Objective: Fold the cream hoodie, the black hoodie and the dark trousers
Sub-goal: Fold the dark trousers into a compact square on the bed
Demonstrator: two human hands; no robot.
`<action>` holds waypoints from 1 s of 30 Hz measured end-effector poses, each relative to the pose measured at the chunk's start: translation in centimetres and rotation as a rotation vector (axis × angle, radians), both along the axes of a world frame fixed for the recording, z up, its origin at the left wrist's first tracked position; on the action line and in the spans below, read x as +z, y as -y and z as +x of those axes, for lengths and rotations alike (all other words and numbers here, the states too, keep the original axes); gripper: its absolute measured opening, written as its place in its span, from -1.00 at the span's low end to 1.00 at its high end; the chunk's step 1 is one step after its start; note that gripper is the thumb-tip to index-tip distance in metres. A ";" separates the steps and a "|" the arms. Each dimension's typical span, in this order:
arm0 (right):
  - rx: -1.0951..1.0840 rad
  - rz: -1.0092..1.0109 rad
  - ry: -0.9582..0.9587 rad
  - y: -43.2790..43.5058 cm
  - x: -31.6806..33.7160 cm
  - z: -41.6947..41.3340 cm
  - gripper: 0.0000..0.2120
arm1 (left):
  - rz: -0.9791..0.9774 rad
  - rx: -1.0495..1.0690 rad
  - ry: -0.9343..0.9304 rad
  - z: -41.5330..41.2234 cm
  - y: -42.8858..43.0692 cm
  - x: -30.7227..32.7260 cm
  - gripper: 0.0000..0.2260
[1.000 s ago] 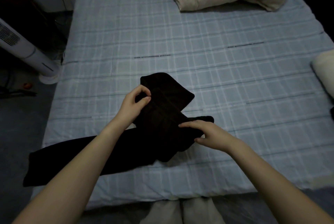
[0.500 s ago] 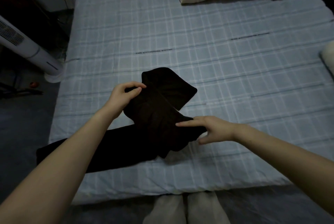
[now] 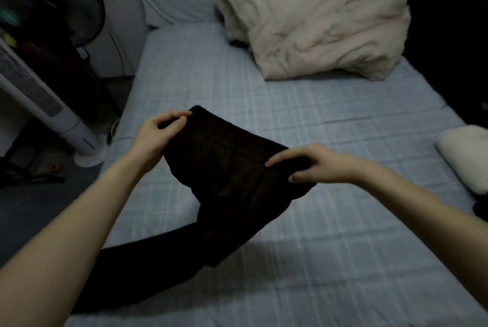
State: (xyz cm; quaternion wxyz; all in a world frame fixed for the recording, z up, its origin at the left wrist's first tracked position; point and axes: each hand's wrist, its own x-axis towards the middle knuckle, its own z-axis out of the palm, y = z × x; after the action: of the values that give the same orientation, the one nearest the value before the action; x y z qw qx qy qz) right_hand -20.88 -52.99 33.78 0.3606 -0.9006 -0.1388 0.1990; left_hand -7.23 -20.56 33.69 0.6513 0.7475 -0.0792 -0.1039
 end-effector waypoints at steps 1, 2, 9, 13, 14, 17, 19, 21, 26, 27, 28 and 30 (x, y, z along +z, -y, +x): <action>-0.003 -0.025 0.060 0.5 3.0 0.7 -0.47 | -0.018 -0.010 0.038 0.2 0.0 2.4 -0.84; -0.013 -0.050 0.121 1.1 6.0 1.3 -0.49 | -0.036 -0.031 0.069 0.3 0.1 4.8 -0.81; 0.063 -0.328 0.333 4.4 20.0 2.3 -0.41 | -0.150 -0.053 0.247 0.2 1.0 14.1 -0.67; 0.229 -0.673 0.173 4.2 15.7 0.1 -0.11 | -0.002 -0.112 0.234 -1.1 1.3 12.3 -0.69; 0.238 -0.694 0.142 4.3 14.2 -0.4 -0.11 | 0.025 -0.117 0.221 -1.6 1.2 11.2 -0.69; 0.207 -0.657 0.140 4.4 12.0 -1.2 -0.13 | 0.057 -0.092 0.198 -2.8 0.5 8.8 -0.69; 0.212 -0.569 0.109 4.5 11.6 -1.3 -0.11 | 0.072 -0.064 0.194 -3.3 -0.3 8.3 -0.70; 0.211 -0.422 0.047 4.8 11.2 -1.6 -0.13 | 0.056 -0.035 0.175 -3.8 -0.9 8.1 -0.70; -0.030 0.070 0.113 5.6 9.2 -2.8 -0.42 | -0.037 0.053 0.109 -5.7 -2.5 6.5 -0.69; -0.091 0.150 0.150 5.6 8.6 -3.1 -0.46 | -0.045 0.067 0.105 -6.0 -2.8 6.4 -0.69; -0.132 0.201 0.189 5.4 8.1 -3.3 -0.48 | -0.054 0.078 0.104 -6.3 -3.1 6.4 -0.69; -0.175 0.252 0.269 4.8 8.2 -3.4 -0.50 | -0.081 0.097 0.103 -6.9 -3.3 7.1 -0.68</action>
State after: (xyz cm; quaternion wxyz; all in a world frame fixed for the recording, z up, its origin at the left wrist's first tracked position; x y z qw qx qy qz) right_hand -24.27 -57.82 42.00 0.4644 -0.8755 -0.1307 0.0260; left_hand -14.11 -17.22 40.81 0.6802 0.7280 -0.0804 -0.0301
